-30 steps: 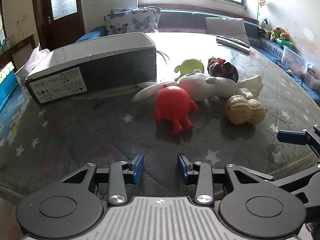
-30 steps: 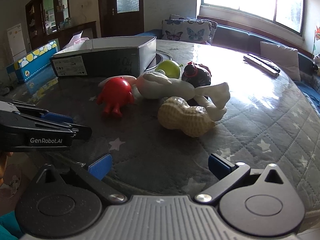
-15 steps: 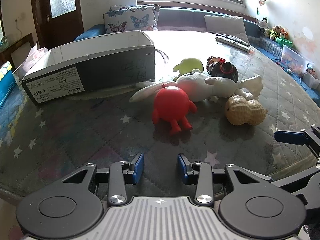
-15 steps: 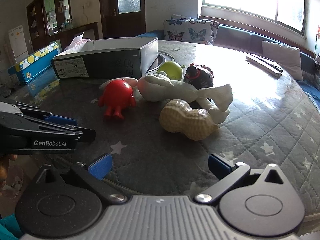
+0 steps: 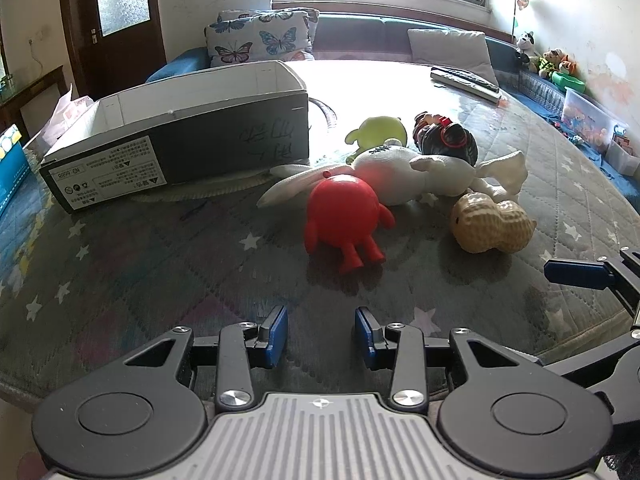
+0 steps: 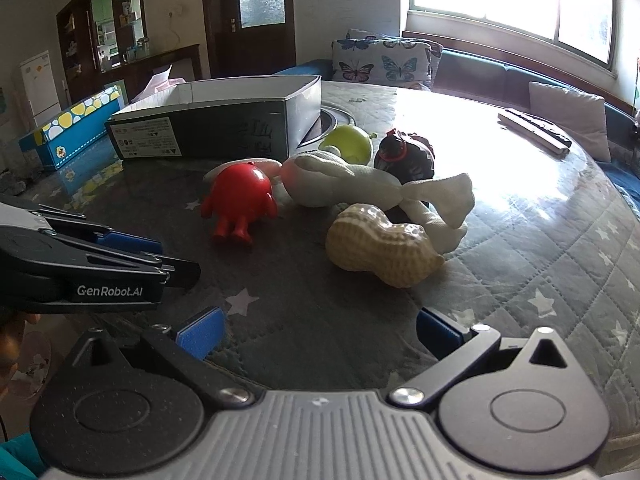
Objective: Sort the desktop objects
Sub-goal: 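Move the left gripper toward the tan peanut plush, then lower the left gripper around the tan peanut plush and close it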
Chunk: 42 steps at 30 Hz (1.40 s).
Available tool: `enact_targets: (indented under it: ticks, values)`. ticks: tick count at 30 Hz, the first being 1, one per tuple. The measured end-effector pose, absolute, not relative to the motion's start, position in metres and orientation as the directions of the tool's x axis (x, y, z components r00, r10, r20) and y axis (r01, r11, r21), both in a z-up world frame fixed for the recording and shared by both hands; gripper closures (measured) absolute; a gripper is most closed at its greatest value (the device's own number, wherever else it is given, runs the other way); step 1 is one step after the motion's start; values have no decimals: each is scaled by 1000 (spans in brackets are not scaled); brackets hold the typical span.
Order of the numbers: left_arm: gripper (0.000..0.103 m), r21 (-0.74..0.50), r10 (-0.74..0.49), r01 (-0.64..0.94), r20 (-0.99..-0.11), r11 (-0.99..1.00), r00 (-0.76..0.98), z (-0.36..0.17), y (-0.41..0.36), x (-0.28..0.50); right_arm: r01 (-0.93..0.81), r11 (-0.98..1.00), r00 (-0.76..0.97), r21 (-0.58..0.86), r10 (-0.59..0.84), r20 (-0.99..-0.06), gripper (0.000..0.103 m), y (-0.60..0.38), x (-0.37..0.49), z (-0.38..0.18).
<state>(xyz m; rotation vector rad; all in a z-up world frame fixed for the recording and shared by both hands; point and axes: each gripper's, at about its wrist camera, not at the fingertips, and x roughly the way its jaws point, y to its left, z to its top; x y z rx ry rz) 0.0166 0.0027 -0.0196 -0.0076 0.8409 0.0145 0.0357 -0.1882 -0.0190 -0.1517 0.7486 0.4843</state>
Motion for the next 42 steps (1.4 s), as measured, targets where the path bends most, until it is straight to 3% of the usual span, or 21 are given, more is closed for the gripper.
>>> enact_targets:
  ticks: [42]
  values:
    - [64,-31,-30,9,-757,999,652,-17,7,42,-487,871,630,69,405,-663,0,-186,56,-14]
